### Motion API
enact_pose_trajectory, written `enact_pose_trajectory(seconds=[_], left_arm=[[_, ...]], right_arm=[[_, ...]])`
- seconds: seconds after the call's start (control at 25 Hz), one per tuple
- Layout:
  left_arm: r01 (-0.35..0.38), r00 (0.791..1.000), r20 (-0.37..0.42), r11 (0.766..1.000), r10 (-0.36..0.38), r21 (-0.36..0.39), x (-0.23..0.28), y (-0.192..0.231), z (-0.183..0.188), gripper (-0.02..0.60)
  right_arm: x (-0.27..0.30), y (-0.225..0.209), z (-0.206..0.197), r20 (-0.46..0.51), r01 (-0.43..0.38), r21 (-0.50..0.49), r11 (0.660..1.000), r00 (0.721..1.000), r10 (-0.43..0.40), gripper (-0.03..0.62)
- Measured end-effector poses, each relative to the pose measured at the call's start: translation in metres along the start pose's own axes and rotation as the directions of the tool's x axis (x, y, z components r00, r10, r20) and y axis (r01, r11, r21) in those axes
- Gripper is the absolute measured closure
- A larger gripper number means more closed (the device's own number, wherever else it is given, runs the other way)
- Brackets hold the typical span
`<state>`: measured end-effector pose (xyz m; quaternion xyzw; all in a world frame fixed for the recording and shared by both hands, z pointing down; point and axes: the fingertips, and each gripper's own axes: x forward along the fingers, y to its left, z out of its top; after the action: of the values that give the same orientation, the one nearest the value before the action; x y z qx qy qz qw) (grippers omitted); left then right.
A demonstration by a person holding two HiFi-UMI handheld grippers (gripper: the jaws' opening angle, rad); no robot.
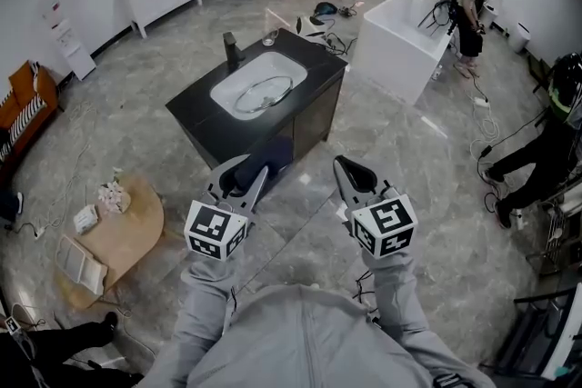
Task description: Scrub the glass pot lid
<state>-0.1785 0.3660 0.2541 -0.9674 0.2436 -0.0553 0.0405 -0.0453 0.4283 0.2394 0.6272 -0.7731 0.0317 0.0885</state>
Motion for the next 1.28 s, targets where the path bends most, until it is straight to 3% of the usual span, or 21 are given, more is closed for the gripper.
enact_pose_trajectory(seconds=[0.2,0.56,0.76,1.08,1.28], left_arm=[[-0.012,1.0,-0.001,1.0,0.012,0.011,0.014,-0.007,0.003,0.468],[-0.054,0.999,0.001,0.998,0.054,0.015,0.041,-0.035,0.004,0.468],[-0.071,0.997,-0.008,0.997,0.071,0.01,0.055,-0.048,0.002,0.468],[-0.067,0.997,-0.031,0.998,0.067,0.0,0.082,-0.037,-0.006,0.468],[-0.053,0.998,-0.035,0.998,0.052,-0.015,0.11,-0.007,-0.019,0.468]], right_arm=[[-0.001,-0.022,-0.006,-0.006,0.021,0.015,1.0,1.0,-0.021,0.565],[-0.01,-0.05,-0.023,-0.033,-0.054,0.0,0.999,0.998,0.054,0.565],[-0.013,-0.073,-0.033,-0.023,-0.061,0.069,0.996,0.998,0.063,0.565],[0.003,-0.096,-0.042,-0.043,-0.051,0.08,0.995,0.998,0.054,0.563],[0.037,-0.105,-0.047,-0.061,-0.056,0.067,0.996,0.996,0.06,0.563]])
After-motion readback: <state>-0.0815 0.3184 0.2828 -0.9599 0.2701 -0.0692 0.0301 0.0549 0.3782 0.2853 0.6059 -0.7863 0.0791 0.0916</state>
